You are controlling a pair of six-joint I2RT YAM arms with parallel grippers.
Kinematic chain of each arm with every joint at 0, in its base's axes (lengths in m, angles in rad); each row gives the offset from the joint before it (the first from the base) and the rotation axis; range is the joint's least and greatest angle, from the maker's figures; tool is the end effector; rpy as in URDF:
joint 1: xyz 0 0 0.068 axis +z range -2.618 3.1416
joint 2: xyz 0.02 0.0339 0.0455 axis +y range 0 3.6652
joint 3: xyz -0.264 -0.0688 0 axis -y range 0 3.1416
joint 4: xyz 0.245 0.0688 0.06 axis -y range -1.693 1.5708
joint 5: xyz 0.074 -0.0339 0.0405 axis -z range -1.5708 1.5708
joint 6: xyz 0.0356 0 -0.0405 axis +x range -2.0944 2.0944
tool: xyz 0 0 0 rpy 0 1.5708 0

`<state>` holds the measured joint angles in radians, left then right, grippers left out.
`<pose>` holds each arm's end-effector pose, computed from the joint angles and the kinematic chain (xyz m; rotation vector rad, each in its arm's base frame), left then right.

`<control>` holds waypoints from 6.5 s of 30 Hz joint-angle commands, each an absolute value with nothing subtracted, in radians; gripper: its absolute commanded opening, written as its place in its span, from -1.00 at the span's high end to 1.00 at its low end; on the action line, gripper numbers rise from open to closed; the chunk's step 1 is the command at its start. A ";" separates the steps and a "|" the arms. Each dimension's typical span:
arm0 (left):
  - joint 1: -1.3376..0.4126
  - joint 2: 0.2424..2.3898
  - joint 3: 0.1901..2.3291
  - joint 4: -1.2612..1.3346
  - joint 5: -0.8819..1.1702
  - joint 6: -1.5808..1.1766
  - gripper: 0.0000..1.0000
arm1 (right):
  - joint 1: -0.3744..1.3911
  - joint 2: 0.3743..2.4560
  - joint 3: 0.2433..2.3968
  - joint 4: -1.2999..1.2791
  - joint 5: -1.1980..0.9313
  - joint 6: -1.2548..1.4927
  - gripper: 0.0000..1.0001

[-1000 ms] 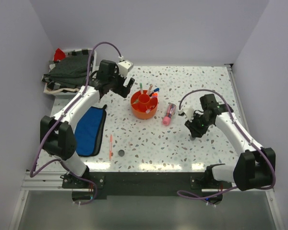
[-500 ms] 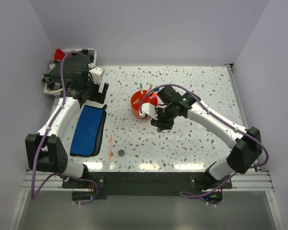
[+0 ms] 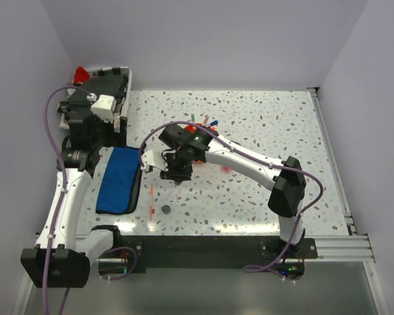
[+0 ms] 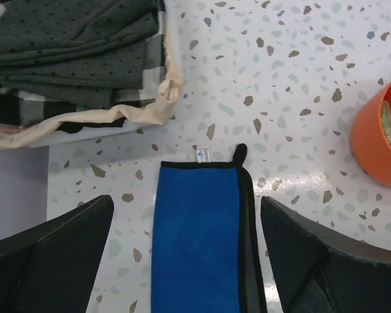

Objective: Sort the stationery into containers
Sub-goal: Close the stationery at the center of the board, then place the stationery in the storage box.

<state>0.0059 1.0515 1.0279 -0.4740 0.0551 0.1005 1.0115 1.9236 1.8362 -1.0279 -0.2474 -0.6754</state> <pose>0.2316 -0.0006 0.3446 0.1316 2.0634 0.0085 0.2092 0.3507 0.3022 -2.0694 1.7379 0.4358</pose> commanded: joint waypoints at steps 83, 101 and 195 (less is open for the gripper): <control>0.259 0.965 0.999 -0.453 0.086 -0.120 -1.00 | 1.262 2.240 2.029 -1.086 -0.161 -0.649 1.00; 0.256 0.968 0.976 -0.434 0.095 -0.126 -1.00 | 1.270 2.249 1.979 -1.062 -0.152 -0.632 1.00; 0.196 1.085 1.039 -0.564 0.423 0.103 -1.00 | 0.841 1.769 1.747 -1.118 -0.311 -0.601 -0.08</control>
<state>0.2081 1.1099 1.0538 -0.5056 0.3927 0.0208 0.8192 1.8210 1.8435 -1.1481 -0.1978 -0.6052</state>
